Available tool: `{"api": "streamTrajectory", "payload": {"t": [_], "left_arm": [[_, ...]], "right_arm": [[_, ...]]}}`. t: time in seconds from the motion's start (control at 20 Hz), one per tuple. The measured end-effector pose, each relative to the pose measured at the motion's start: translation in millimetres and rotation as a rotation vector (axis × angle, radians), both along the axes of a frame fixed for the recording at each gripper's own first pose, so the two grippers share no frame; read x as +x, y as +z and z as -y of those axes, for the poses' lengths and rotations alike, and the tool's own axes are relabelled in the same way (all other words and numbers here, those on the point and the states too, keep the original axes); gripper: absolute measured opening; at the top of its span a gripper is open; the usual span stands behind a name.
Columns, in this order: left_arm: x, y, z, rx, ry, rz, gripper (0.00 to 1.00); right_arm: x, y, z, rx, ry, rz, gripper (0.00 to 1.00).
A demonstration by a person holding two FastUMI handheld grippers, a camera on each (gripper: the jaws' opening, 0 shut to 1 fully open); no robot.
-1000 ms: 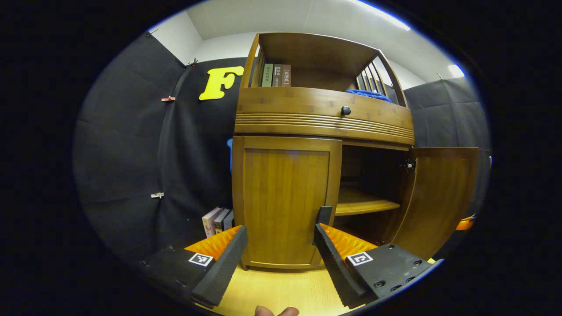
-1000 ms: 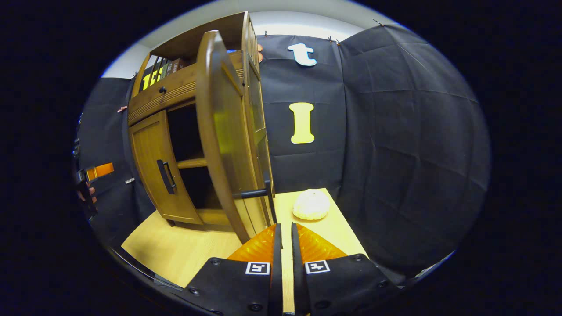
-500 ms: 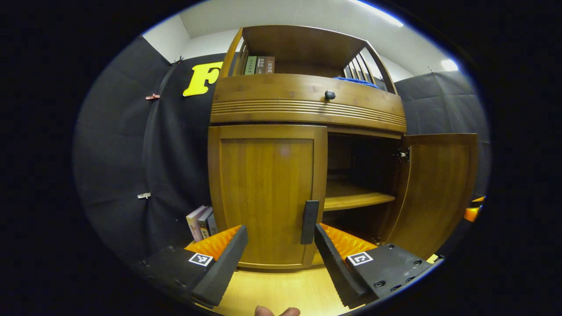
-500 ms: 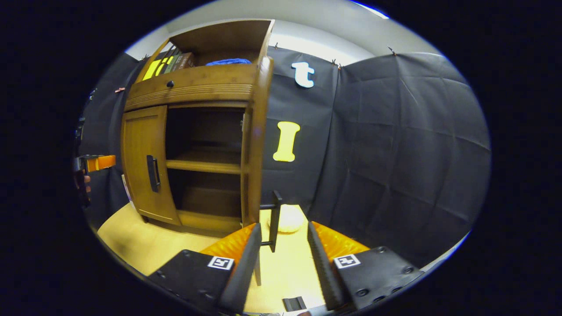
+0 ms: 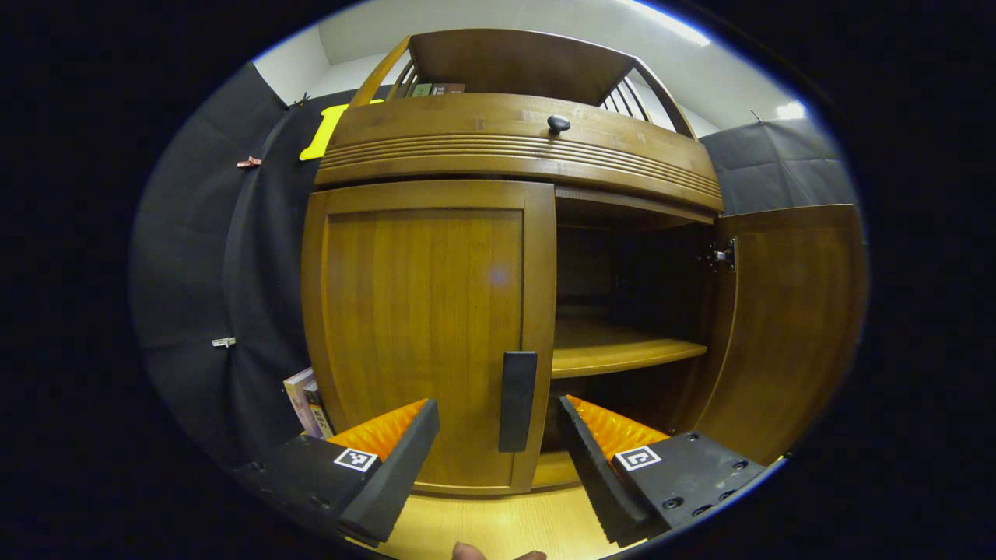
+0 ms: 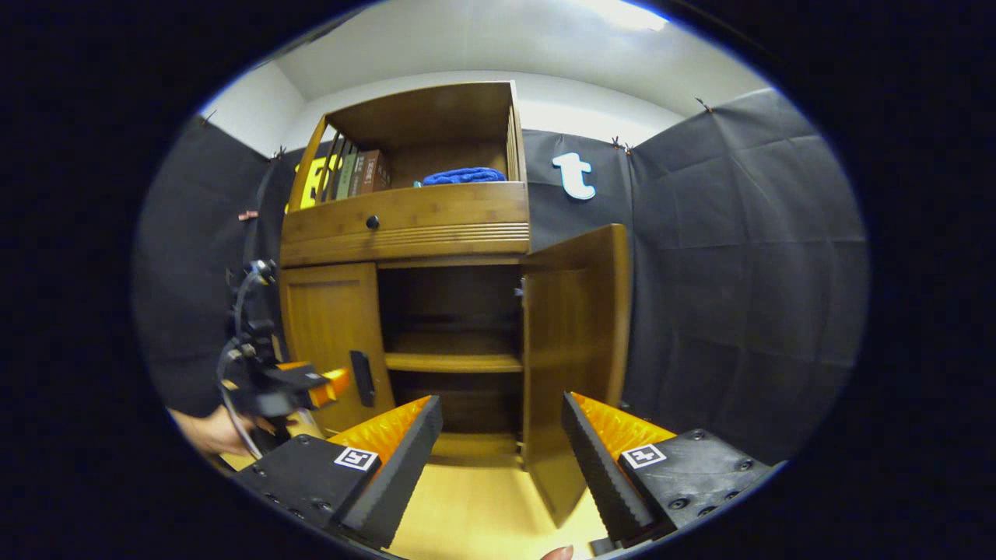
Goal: Open the right door of the double-door shoe cabinet with the right hand, and open the left door with the left hand.
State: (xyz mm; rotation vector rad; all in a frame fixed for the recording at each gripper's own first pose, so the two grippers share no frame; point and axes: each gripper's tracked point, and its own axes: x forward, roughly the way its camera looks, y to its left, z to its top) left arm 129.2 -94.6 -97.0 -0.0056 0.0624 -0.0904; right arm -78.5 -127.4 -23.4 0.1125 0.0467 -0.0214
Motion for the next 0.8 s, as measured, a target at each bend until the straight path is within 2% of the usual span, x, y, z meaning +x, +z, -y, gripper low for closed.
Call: {"api": "streamTrajectory", "payload": {"t": [0.1, 0.25, 0.5, 0.65, 0.75, 0.8], "left_arm": [[15, -8, 4, 0.006, 0.011, -0.005, 0.94], [36, -21, 11, -0.016, 0.017, -0.026, 0.86], [68, -35, 12, -0.024, 0.03, -0.039, 0.73], [77, -41, 15, -0.011, 0.035, -0.055, 0.58], [80, -44, 17, -0.009, 0.043, -0.062, 0.5], [83, -46, 18, -0.008, 0.045, -0.066, 0.48]], "right_arm": [[10, 0, -9, -0.029, 0.002, 0.013, 1.0], [22, -4, -17, -0.073, 0.011, 0.002, 0.98], [34, -6, -20, -0.055, 0.046, -0.013, 0.96], [40, -9, -14, -0.049, 0.062, -0.022, 0.96], [43, -11, -10, -0.041, 0.075, -0.025, 0.99], [45, -11, -8, -0.041, 0.08, -0.026, 0.96]]}}
